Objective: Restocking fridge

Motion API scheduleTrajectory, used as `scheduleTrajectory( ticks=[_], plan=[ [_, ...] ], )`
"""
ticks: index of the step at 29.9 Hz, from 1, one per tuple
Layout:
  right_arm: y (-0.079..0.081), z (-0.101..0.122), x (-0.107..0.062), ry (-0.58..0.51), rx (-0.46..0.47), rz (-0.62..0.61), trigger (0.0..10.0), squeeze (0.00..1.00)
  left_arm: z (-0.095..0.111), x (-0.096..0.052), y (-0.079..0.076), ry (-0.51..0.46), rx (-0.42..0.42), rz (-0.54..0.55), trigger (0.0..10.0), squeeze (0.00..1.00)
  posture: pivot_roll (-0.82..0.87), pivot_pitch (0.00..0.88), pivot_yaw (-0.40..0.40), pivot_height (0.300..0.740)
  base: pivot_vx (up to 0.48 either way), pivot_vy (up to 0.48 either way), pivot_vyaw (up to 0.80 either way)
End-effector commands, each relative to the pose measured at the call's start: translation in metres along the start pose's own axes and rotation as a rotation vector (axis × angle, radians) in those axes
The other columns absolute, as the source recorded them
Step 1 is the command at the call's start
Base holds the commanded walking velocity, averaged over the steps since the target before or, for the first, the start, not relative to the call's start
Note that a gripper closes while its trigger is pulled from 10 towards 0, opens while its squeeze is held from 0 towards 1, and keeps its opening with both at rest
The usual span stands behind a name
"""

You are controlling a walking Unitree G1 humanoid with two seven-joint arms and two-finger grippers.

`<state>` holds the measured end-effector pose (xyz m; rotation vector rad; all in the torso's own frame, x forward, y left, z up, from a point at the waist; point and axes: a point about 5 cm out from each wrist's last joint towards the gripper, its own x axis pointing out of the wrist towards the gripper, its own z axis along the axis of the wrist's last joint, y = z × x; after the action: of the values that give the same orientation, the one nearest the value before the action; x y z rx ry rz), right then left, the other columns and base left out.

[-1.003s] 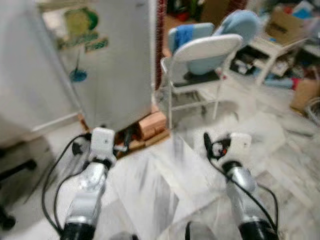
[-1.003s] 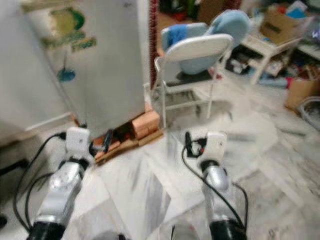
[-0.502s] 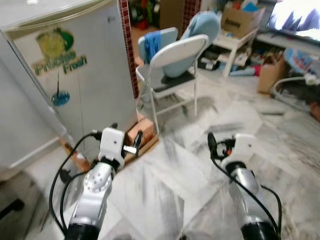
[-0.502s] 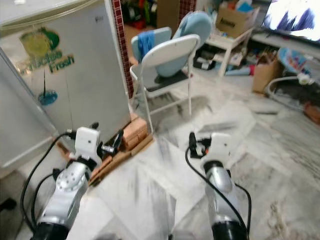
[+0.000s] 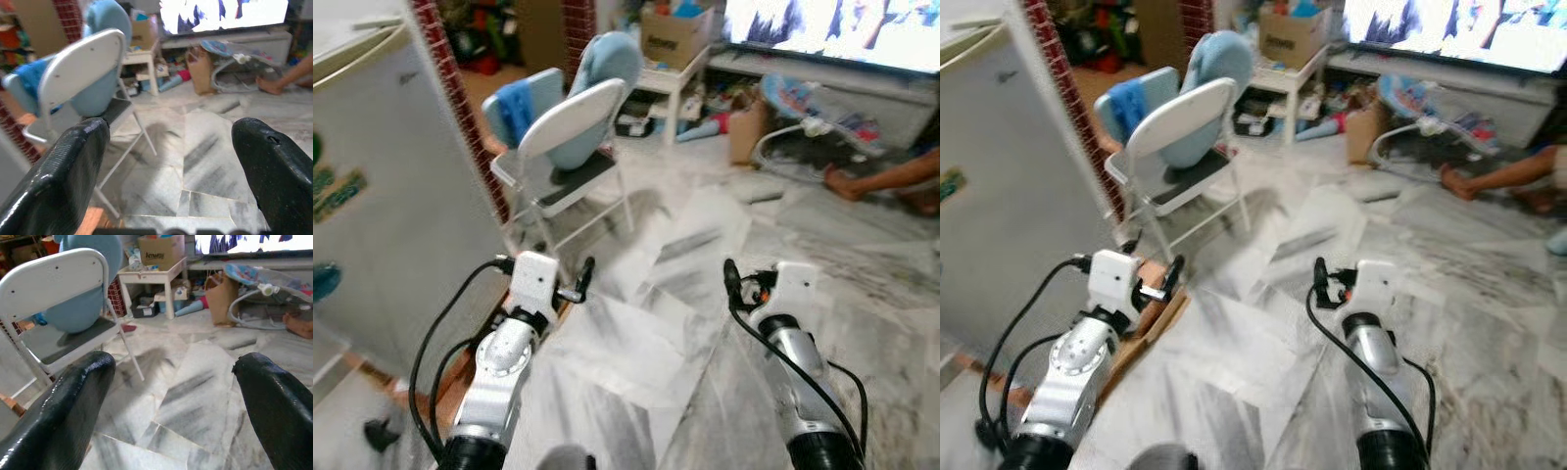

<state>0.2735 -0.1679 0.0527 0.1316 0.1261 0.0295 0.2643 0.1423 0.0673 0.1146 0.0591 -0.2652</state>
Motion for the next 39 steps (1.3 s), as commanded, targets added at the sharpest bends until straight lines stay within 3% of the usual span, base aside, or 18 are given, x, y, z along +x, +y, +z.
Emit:
scheduleTrajectory(
  ticks=[1,3,11,14,23,39],
  plan=[
    [-0.009,0.000,-0.001,0.006,-0.011,-0.029,10.0,0.00,0.005,0.004,-0.004,-0.020,-0.007,-0.012,10.0,0.00,-0.06,0.000,0.038,0.740,0.480,0.000,-0.80],
    [-0.010,0.001,-0.001,-0.001,-0.016,-0.024,10.0,0.00,0.004,0.005,0.002,0.003,-0.024,0.059,10.0,0.00,-0.06,0.000,0.037,0.740,0.000,0.000,0.00],
    [-0.008,0.002,-0.002,-0.003,-0.018,0.004,10.0,0.00,-0.002,0.000,0.006,0.037,-0.002,0.104,10.0,0.00,-0.05,0.001,0.032,0.740,0.000,0.210,0.00],
    [-0.002,0.003,-0.003,-0.011,-0.023,0.057,10.0,0.00,-0.003,0.000,0.005,0.042,0.001,0.102,10.0,0.00,-0.05,0.000,0.031,0.740,0.000,0.476,0.53],
    [-0.003,0.003,-0.002,-0.016,-0.017,0.042,10.0,0.00,-0.002,0.001,0.003,0.046,0.000,0.100,10.0,0.00,-0.05,0.001,0.033,0.740,0.000,0.470,0.76],
    [-0.003,0.004,0.002,-0.021,-0.006,0.011,10.0,0.00,-0.001,0.004,0.000,0.060,-0.010,0.062,10.0,0.00,-0.04,0.001,0.045,0.740,0.000,0.469,0.00]
  ],
)
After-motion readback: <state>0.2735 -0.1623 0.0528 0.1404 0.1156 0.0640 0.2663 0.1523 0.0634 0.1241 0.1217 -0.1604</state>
